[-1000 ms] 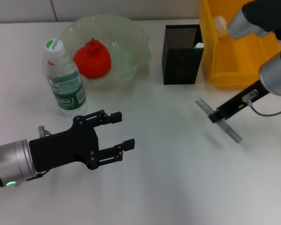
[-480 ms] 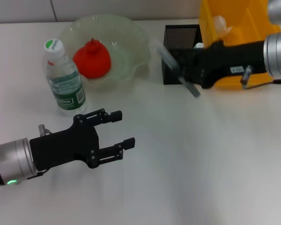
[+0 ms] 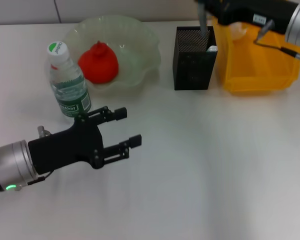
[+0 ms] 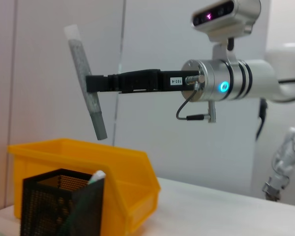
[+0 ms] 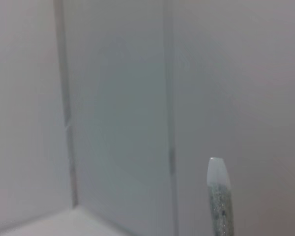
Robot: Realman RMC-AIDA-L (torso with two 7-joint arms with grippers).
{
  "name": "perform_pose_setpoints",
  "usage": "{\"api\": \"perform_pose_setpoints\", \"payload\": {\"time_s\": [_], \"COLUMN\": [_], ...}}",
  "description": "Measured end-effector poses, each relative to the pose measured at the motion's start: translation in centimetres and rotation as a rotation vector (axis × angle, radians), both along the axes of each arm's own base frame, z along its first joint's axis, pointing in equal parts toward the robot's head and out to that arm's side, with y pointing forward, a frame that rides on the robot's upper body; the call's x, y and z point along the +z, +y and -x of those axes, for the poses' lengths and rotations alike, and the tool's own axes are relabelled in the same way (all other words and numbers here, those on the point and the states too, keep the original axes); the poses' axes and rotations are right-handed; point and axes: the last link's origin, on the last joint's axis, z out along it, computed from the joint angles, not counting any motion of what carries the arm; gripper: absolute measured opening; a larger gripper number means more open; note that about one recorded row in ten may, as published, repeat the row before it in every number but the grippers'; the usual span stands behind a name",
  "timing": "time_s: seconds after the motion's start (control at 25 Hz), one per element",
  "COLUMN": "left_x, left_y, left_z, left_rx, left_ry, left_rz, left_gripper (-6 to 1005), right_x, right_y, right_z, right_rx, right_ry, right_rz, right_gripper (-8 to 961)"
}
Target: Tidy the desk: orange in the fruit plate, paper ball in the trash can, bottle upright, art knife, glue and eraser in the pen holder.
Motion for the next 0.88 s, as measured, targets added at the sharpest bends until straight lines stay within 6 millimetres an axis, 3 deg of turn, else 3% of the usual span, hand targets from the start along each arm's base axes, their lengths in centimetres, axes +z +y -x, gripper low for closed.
{"api": "perform_pose_setpoints", "payload": {"time_s": [0.24, 0.36, 0.88], "left_x": [0.4, 0.4, 0.3], "left_y": [0.7, 0.7, 0.7], "left_z": [0.2, 0.2, 0.0], "left_rx": [0.061, 0.067, 0.064], "left_ry": [-0.024, -0.028, -0.038], "left_rz": [-0.016, -0.018, -0.014], "left_gripper": [721, 721, 722], "right_x": [-1.3, -3.0, -5.8], "right_y": [2.3, 3.2, 3.6], "right_z": [-0.1, -0.4, -0.6], "right_rx": [-0.092, -0.145, -0.145], "right_ry": [-0.028, -0.059, -0.224], "right_rz": [-0.041, -0.02, -0.05], "right_gripper": [132, 133, 141]}}
